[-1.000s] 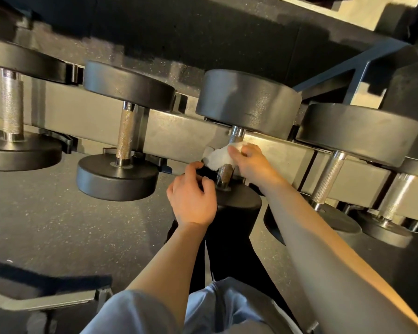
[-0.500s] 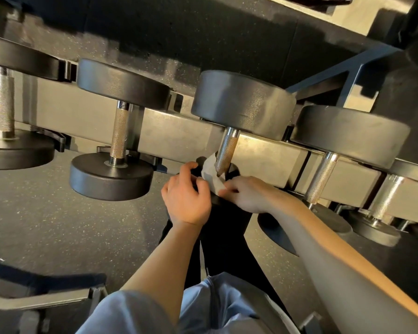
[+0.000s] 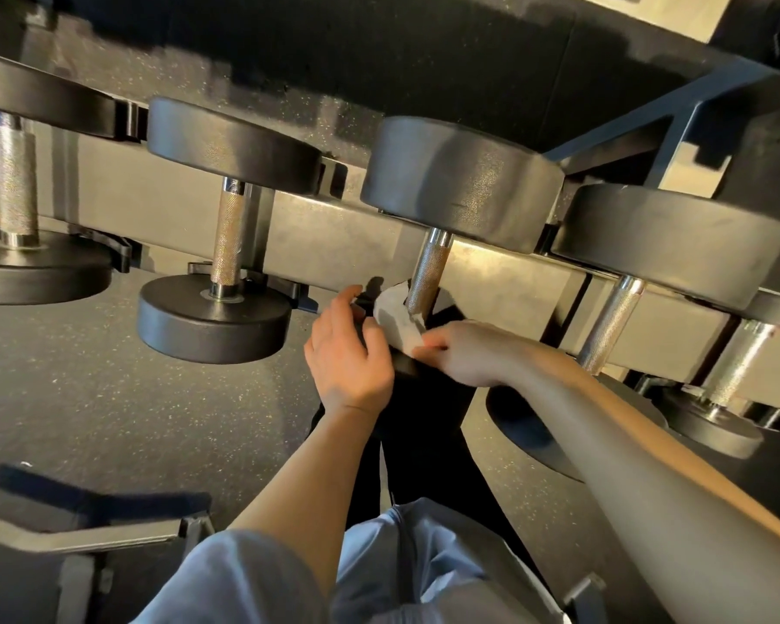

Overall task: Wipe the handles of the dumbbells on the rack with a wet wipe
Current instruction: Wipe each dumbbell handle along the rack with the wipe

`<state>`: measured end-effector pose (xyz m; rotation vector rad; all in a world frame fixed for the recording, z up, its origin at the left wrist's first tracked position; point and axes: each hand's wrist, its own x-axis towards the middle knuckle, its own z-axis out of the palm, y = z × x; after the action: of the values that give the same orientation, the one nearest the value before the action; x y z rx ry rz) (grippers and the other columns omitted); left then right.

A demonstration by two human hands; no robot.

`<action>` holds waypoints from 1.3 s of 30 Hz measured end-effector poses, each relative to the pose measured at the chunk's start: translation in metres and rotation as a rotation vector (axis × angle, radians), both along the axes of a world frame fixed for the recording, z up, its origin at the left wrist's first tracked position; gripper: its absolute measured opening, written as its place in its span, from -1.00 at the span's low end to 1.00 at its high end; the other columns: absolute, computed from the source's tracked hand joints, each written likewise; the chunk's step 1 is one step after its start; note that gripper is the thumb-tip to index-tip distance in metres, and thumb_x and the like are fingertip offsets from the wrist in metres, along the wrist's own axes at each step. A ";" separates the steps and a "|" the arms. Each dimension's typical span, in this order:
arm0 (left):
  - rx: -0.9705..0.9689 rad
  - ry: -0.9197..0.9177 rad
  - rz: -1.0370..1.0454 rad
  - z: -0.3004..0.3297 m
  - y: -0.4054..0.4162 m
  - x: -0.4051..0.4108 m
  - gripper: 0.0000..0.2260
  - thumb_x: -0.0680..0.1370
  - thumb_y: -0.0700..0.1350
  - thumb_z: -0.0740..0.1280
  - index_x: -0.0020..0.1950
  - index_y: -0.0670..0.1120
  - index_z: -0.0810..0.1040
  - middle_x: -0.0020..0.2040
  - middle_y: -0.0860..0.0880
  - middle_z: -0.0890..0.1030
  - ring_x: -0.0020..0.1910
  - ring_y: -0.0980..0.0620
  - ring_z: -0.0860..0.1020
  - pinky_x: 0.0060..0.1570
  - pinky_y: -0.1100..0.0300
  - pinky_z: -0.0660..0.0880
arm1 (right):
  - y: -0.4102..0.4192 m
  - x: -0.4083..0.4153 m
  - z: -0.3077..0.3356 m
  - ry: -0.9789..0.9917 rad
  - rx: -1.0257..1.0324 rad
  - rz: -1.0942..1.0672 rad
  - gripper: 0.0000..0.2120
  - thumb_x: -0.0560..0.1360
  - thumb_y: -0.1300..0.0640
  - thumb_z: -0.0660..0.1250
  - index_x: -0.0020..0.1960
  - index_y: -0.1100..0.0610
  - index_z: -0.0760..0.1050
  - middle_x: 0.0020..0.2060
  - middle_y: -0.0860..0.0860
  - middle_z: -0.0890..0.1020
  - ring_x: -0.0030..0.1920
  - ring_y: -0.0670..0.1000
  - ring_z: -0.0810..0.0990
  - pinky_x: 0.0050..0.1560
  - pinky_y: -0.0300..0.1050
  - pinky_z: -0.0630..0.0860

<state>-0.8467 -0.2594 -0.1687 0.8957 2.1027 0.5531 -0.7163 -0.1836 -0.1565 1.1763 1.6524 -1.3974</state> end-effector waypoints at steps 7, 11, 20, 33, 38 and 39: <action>-0.007 -0.009 -0.047 0.001 0.000 0.000 -0.63 0.52 -0.03 0.09 0.29 -0.07 0.41 -0.05 0.08 0.47 0.02 -0.07 0.53 0.21 -0.12 0.40 | -0.002 0.018 -0.017 -0.090 0.030 0.005 -0.61 0.61 -0.18 0.04 0.29 -0.04 0.43 0.32 0.03 0.34 0.24 0.08 0.37 0.17 -0.04 0.31; 0.005 -0.005 -0.051 0.002 0.000 0.000 -0.61 0.51 -0.03 0.09 0.29 -0.09 0.43 -0.06 0.08 0.48 0.01 -0.08 0.54 0.20 -0.14 0.40 | 0.000 -0.001 -0.030 -0.094 -0.007 -0.042 -0.57 0.65 -0.05 0.02 0.46 0.07 0.29 0.44 0.08 0.30 0.35 0.09 0.35 0.27 -0.06 0.28; 0.019 -0.003 -0.056 0.003 -0.001 0.000 -0.62 0.51 -0.04 0.08 0.28 -0.07 0.43 -0.08 0.09 0.47 0.00 -0.09 0.54 0.21 -0.15 0.39 | -0.004 -0.002 -0.012 -0.081 0.478 -0.254 -0.63 0.56 -0.21 0.17 -0.01 0.07 0.54 -0.16 0.00 0.53 -0.10 0.04 0.53 -0.18 -0.13 0.36; 0.009 -0.016 -0.019 0.002 0.000 0.001 -0.59 0.49 -0.02 0.06 0.30 -0.05 0.43 -0.07 0.04 0.54 0.02 -0.12 0.55 0.22 -0.15 0.38 | -0.008 -0.043 -0.042 -0.045 0.120 -1.020 -0.59 0.56 -0.10 0.24 0.30 0.12 0.41 0.10 0.07 0.57 -0.04 0.03 0.52 -0.03 -0.19 0.45; 0.009 -0.022 -0.021 0.002 -0.002 0.001 -0.58 0.49 0.00 0.07 0.31 -0.04 0.42 -0.09 0.05 0.55 0.00 -0.10 0.56 0.21 -0.17 0.38 | -0.015 -0.037 -0.040 -0.165 0.060 -0.749 -0.59 0.51 -0.16 0.24 0.23 0.08 0.49 0.07 0.09 0.59 0.03 0.10 0.56 0.12 0.02 0.51; 0.011 -0.022 -0.020 0.002 -0.002 0.001 -0.59 0.49 0.00 0.08 0.31 -0.03 0.42 -0.09 0.05 0.54 0.00 -0.09 0.56 0.21 -0.18 0.39 | -0.014 -0.038 -0.040 -0.098 0.046 -0.871 -0.63 0.51 -0.15 0.27 0.20 0.05 0.51 0.03 0.07 0.60 0.00 0.08 0.56 0.11 -0.02 0.51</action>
<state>-0.8459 -0.2610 -0.1664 0.9120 2.0702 0.5625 -0.7546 -0.1978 -0.1962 2.0957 1.1232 -1.7460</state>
